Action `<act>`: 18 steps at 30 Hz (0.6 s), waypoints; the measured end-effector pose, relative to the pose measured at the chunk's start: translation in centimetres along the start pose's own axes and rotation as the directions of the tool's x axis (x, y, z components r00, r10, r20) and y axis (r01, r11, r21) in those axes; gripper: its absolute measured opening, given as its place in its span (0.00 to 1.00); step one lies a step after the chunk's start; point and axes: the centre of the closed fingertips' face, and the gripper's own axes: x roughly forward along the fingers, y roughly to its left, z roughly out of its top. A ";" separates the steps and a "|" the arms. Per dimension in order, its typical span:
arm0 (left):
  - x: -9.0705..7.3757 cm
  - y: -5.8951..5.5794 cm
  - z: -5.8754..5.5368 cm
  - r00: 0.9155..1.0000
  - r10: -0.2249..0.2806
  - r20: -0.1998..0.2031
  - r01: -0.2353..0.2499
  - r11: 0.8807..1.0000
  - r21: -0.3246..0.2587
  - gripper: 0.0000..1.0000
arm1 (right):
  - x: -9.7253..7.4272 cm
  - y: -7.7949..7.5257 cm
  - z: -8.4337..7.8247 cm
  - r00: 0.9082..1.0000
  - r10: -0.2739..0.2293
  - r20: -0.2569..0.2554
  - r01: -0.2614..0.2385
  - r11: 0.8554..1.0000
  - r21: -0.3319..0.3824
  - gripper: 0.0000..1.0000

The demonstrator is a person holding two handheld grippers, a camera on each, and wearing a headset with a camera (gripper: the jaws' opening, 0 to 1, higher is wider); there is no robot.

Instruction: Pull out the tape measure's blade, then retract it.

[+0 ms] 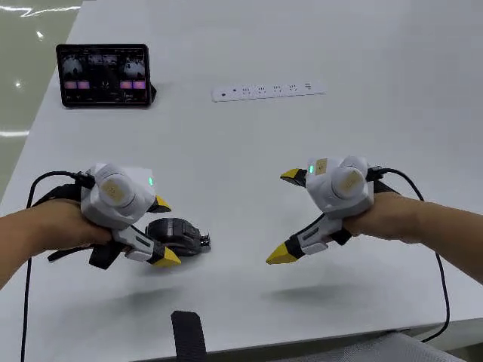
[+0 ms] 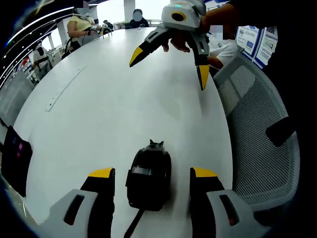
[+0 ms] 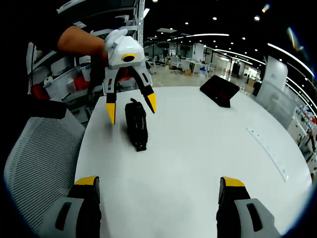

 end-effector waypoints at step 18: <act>0.6 0.5 -0.5 0.997 -0.005 -0.072 0.009 0.999 0.052 0.31 | 3.0 0.6 2.2 0.999 0.049 0.002 -0.049 0.998 -0.042 0.99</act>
